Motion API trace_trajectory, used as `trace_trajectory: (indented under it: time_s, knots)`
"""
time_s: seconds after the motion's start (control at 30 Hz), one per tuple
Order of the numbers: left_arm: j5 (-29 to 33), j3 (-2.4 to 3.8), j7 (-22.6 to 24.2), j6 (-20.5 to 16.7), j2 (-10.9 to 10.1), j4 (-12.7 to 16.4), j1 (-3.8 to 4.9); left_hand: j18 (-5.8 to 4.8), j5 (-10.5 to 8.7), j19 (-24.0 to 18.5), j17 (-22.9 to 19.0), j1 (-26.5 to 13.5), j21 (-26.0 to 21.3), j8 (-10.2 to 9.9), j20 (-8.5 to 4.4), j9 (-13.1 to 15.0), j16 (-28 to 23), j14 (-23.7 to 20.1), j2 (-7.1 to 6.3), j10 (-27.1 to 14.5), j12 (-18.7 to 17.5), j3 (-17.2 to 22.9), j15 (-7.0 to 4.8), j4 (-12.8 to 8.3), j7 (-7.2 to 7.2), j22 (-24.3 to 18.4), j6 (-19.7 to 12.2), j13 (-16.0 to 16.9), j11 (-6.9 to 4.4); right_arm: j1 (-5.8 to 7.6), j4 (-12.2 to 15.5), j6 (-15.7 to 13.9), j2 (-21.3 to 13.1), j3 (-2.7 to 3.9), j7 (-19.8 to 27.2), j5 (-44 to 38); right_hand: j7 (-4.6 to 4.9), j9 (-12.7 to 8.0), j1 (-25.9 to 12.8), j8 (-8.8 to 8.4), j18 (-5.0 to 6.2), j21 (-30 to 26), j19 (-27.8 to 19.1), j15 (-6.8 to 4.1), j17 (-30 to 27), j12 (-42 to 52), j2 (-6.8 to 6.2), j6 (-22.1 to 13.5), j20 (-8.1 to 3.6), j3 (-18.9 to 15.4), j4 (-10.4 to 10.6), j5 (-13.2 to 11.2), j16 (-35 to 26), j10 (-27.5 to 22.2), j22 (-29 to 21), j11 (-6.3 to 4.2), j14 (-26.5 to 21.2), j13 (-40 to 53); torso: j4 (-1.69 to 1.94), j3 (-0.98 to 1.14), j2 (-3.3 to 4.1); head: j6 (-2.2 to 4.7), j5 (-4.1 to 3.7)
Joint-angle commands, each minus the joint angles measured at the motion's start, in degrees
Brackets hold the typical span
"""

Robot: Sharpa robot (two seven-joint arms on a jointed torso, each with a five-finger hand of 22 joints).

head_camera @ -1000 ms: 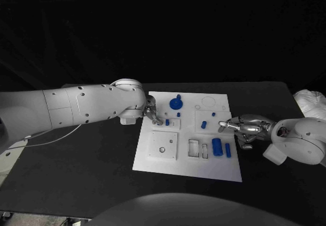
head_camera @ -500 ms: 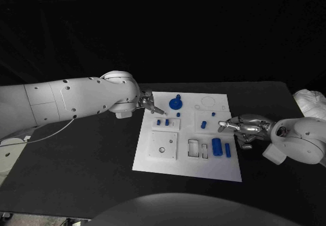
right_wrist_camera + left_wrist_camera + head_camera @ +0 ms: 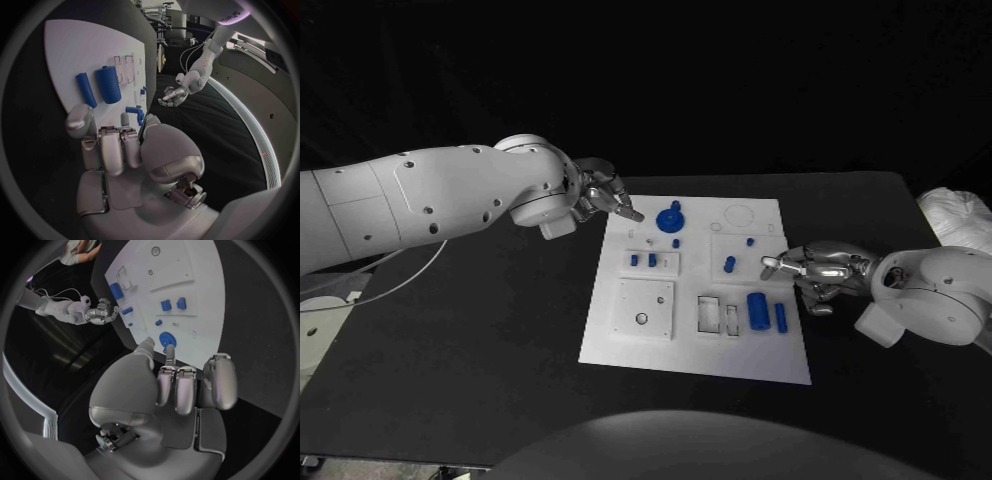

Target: Assemble the parts on the task board

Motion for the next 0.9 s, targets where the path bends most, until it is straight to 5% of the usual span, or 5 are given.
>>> trace_trajectory:
  time_s: [0.03,0.17,0.27,0.53,0.9]
  knots:
    - [3.4,-0.23,10.4,-4.4,0.6,0.1,0.09,1.09,-2.28,-1.1,12.7,6.3,-1.0,-1.4,0.00,-2.3,-2.4,3.3,0.85,-4.9,-5.1,2.1,0.92,-1.4,0.72,11.3,0.5,7.4,0.36,-0.05,0.0,0.7,0.1,-0.01,0.3,-0.2,0.18,-0.1,0.5,-0.25,0.82,-0.3,-0.4,0.05,7.3,-0.3,-0.12,0.0,-0.07,0.4,-0.1,0.3,-0.3,0.3,6.4,-0.42,-0.5,1.2,0.01,-0.01,0.07,0.00,-0.13]
    - [-3.0,-0.55,13.8,-7.5,1.4,0.5,-0.10,2.33,-5.48,-8.6,-6.9,13.9,-8.9,-6.9,1.59,-9.6,-27.0,-22.1,-1.76,-37.5,-49.0,6.6,3.64,2.1,2.78,8.9,-0.5,-24.4,2.86,-0.05,0.3,-0.1,-0.1,-0.01,1.9,-0.2,0.18,-0.1,0.6,-0.26,0.78,-0.1,-0.2,0.05,7.3,-0.3,-0.31,0.0,-0.06,0.4,-0.1,0.3,-0.2,0.3,6.4,-0.45,-0.5,1.2,0.01,-0.04,0.23,0.00,-0.23]
    - [-13.6,-0.70,15.5,-11.4,2.4,0.6,-1.08,3.02,-6.20,-11.1,-15.2,15.8,-11.6,-9.8,2.10,-13.8,-36.0,-29.2,-3.68,-45.6,-59.5,8.0,4.19,4.0,2.72,8.0,0.6,-33.2,3.51,-0.05,0.7,-1.5,-0.5,-0.01,4.3,-0.2,0.15,-0.1,0.6,-0.24,0.72,0.1,-0.1,0.02,7.4,-0.3,-0.70,0.1,-0.05,0.3,-0.2,0.1,-0.2,0.4,6.5,-0.50,-0.4,1.3,0.11,-0.07,0.40,0.00,-0.49]
    - [-39.2,-0.79,16.4,-17.3,5.0,0.1,-4.25,1.32,-6.71,-0.9,-17.2,16.7,-0.9,-14.3,0.12,-23.4,-31.4,-12.4,-7.16,-45.0,-67.2,8.5,0.90,4.1,-0.48,10.9,5.5,-49.5,0.81,-0.05,1.7,-4.7,-1.4,0.00,10.4,-0.2,-0.04,-0.1,1.0,-0.24,0.49,1.2,0.6,-0.13,7.6,-0.1,-1.93,0.3,-0.12,-0.2,-0.5,-0.5,0.1,0.6,6.9,-0.74,-0.2,1.5,0.33,-0.19,1.09,0.00,-1.47]
    - [-47.9,-0.77,13.5,-15.6,7.4,-0.4,-5.31,0.67,-5.26,1.5,-18.9,13.6,1.6,-14.3,-0.35,-27.2,-29.7,-9.0,-7.19,-38.3,-67.6,8.0,0.73,3.8,-0.83,11.8,10.7,-57.5,0.75,0.44,4.0,-9.8,-3.5,0.02,19.1,-0.2,-0.59,0.0,2.2,0.47,-1.04,9.0,5.8,-0.78,11.1,2.2,-3.32,2.2,-0.75,-1.3,-0.1,-1.3,3.5,4.7,9.1,-1.28,3.0,4.7,0.40,-0.04,1.93,0.00,-2.40]
